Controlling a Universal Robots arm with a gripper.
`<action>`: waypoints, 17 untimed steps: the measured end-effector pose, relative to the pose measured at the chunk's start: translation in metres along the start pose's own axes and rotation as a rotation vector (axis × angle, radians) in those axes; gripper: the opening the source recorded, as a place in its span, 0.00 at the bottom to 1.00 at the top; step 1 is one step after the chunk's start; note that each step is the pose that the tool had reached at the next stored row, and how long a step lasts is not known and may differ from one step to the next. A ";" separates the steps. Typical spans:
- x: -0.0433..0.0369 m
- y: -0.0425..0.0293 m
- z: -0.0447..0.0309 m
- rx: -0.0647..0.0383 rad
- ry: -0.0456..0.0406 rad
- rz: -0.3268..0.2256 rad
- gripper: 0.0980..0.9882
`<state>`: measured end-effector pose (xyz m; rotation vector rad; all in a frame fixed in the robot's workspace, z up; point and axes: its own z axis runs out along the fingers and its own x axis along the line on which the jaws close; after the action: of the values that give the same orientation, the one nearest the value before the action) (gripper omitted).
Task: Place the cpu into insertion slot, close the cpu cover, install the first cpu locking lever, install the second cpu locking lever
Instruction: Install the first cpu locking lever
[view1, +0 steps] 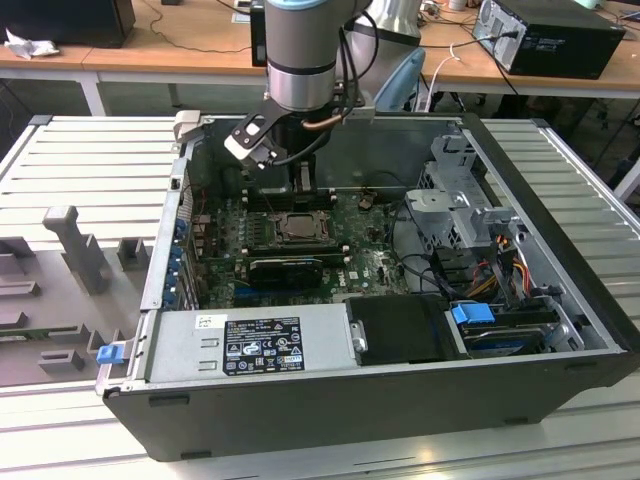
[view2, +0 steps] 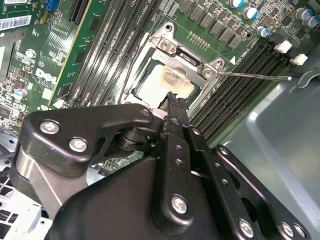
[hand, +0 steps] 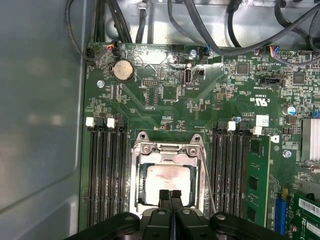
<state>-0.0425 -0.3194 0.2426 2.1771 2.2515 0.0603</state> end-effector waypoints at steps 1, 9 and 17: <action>0.0000 0.0000 -0.0010 0.000 0.0000 0.000 0.01; 0.0002 0.0003 -0.0075 0.000 -0.0002 0.000 0.01; 0.0004 0.0005 -0.0160 0.000 -0.0010 0.000 0.01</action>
<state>-0.0425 -0.3193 0.2586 2.1767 2.2511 0.0590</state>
